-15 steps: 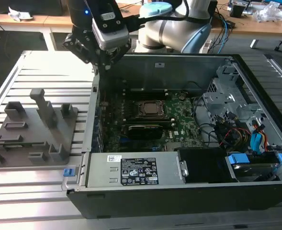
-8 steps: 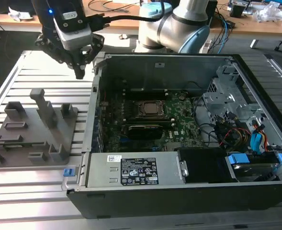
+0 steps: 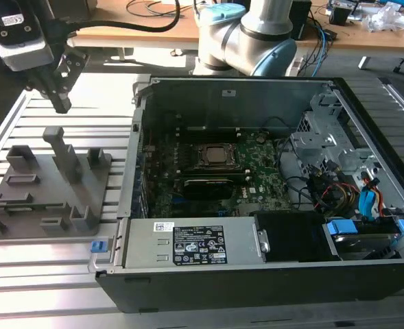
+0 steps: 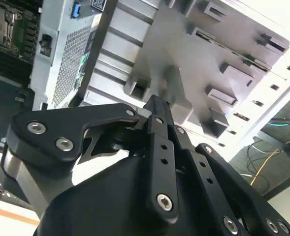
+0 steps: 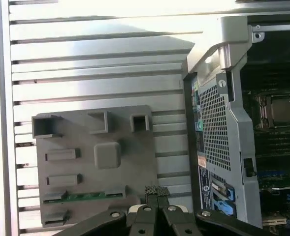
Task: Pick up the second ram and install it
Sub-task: 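Reach for the second ram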
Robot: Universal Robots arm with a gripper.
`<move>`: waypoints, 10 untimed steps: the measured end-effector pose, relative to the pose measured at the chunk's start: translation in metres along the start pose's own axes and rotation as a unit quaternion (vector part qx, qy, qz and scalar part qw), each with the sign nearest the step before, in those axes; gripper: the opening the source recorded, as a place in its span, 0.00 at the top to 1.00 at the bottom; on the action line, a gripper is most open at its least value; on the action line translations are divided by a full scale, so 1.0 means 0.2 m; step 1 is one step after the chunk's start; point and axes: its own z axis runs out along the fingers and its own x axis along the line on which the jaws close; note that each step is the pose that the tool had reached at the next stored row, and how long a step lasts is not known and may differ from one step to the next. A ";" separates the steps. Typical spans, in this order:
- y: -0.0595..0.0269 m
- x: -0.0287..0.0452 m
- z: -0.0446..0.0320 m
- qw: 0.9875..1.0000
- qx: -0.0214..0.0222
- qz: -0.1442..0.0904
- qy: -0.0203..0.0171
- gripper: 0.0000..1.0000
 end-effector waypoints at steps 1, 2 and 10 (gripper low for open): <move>-0.004 0.051 -0.002 1.000 0.000 0.000 0.000 0.89; -0.009 0.124 -0.005 1.000 0.000 0.000 -0.001 0.89; -0.044 0.404 -0.016 1.000 0.000 0.000 -0.002 0.89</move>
